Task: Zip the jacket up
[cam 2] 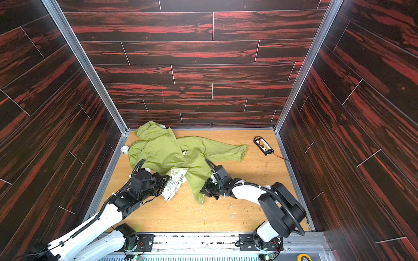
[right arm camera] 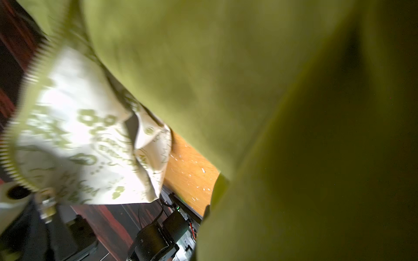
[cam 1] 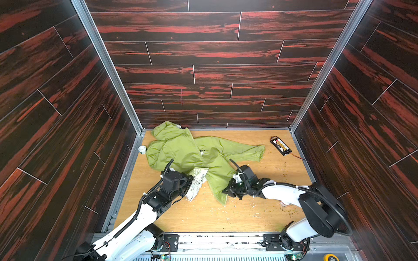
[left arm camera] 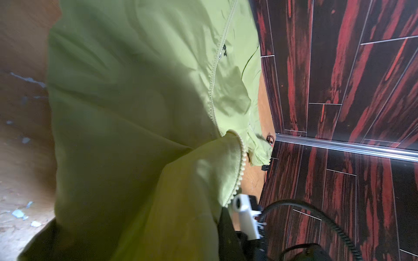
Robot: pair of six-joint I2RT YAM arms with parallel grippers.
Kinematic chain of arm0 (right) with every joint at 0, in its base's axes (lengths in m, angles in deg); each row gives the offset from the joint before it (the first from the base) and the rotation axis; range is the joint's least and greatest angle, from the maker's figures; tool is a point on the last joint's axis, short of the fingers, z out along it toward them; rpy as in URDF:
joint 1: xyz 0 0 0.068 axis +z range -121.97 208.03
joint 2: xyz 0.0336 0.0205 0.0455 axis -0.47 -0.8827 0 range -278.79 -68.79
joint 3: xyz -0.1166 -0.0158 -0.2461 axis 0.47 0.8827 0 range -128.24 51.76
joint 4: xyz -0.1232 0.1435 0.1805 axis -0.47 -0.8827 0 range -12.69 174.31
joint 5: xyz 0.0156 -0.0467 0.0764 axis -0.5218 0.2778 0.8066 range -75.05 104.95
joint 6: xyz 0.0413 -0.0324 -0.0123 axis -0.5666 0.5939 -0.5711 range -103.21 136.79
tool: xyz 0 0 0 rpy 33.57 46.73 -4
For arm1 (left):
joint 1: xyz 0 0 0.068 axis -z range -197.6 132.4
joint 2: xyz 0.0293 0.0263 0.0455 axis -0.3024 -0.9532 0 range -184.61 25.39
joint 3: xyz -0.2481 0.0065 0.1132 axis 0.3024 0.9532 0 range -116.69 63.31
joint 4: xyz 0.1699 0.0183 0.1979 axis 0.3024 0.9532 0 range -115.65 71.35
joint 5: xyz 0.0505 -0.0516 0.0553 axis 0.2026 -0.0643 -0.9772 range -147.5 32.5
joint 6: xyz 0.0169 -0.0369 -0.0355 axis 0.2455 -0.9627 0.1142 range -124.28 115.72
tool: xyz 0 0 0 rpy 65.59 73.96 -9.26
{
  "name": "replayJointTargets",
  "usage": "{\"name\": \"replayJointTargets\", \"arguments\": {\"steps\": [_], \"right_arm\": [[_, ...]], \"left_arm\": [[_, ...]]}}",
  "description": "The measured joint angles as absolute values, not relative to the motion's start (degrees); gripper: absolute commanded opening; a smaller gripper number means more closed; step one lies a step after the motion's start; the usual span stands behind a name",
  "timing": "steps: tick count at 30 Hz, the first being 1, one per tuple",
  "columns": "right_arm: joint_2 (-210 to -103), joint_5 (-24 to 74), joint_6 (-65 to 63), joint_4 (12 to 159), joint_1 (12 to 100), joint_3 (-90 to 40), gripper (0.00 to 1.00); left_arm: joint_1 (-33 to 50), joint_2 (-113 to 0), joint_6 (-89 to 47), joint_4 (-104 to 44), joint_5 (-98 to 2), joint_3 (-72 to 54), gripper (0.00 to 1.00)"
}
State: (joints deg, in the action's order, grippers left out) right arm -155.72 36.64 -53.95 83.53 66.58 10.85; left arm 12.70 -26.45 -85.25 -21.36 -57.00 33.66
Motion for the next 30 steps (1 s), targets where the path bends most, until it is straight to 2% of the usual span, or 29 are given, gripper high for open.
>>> {"name": "replayJointTargets", "arguments": {"steps": [6,11,17,24,30], "right_arm": [[-154.57,36.18,-44.48,71.49,57.48,3.82,0.00],[-154.57,35.27,-35.94,61.63,50.32,-6.89,0.00],[-154.57,33.87,-29.14,58.00,48.20,-16.82,0.00],[-155.11,41.71,-32.27,66.02,49.20,-0.64,0.01],[-155.96,47.79,-38.60,75.93,54.53,7.16,0.10]], "left_arm": [[12.66,-29.88,-83.91,-23.57,-55.89,31.72,0.00],[12.66,-33.05,-82.62,-25.66,-54.27,29.95,0.00],[12.66,-34.58,-81.31,-28.33,-52.33,28.11,0.00],[12.66,-37.68,-81.14,-30.25,-49.29,28.11,0.00],[12.66,-38.97,-81.16,-31.35,-47.87,28.11,0.00]]}}
